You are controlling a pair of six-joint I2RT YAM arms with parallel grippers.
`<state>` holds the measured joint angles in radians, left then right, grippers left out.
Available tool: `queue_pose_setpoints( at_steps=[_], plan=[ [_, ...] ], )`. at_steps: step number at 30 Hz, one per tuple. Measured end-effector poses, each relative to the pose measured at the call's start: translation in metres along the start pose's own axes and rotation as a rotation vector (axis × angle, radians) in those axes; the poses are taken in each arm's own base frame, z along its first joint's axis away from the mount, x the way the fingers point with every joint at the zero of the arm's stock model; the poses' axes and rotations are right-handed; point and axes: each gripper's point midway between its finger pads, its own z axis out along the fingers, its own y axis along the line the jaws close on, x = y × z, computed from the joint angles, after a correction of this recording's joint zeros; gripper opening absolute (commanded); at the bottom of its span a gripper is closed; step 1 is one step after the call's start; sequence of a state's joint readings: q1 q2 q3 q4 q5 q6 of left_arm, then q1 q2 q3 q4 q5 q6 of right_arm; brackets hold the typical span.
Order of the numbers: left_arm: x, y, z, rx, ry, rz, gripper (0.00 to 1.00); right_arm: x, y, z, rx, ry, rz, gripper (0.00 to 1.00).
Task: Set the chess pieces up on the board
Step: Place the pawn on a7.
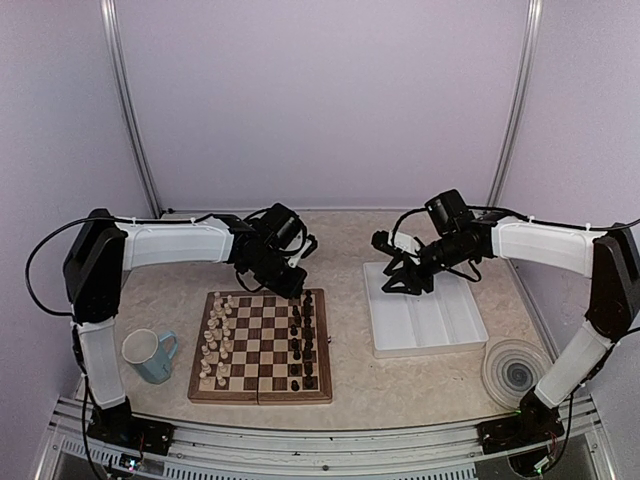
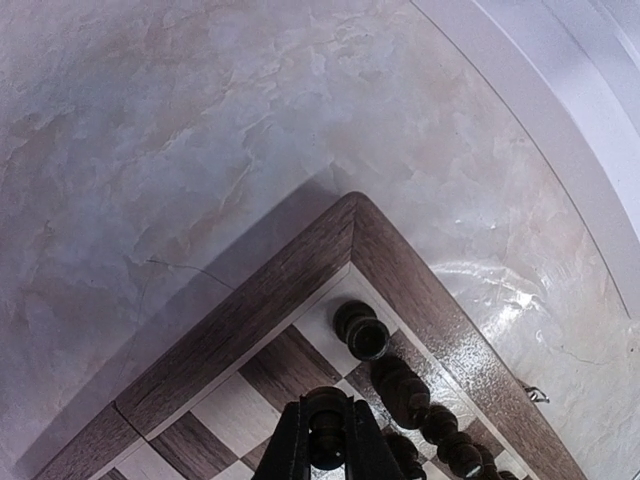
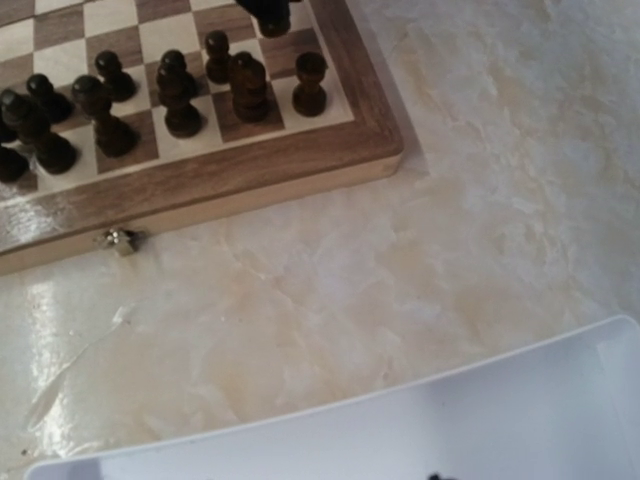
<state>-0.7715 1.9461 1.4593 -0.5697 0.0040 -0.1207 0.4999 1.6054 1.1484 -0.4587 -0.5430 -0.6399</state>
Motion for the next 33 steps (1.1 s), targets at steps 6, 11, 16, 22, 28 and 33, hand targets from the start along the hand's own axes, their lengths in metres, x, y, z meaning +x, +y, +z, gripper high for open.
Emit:
queue_pose_setpoints(
  at_steps=[6, 11, 16, 22, 28, 33],
  plan=[
    [-0.001, -0.001, 0.010, 0.002, 0.013, 0.007, 0.09, 0.002, 0.000, 0.002, -0.001, 0.006, 0.000, 0.46],
    [0.005, 0.000, 0.017, 0.000, 0.033, 0.015, 0.09, 0.004, 0.000, 0.004, -0.004, 0.012, 0.002, 0.46],
    [0.006, 0.000, 0.018, -0.003, 0.038, 0.018, 0.09, 0.006, 0.000, 0.005, -0.007, 0.015, 0.003, 0.47],
    [0.007, 0.004, 0.018, -0.027, 0.040, 0.018, 0.09, 0.006, 0.000, 0.005, -0.008, 0.017, 0.004, 0.47],
    [0.008, 0.007, 0.018, -0.040, 0.043, 0.018, 0.12, 0.006, 0.000, 0.005, -0.009, 0.017, 0.004, 0.48],
    [0.009, 0.007, 0.020, -0.041, 0.050, 0.018, 0.20, 0.006, 0.001, 0.005, -0.009, 0.018, 0.005, 0.49]
  ],
)
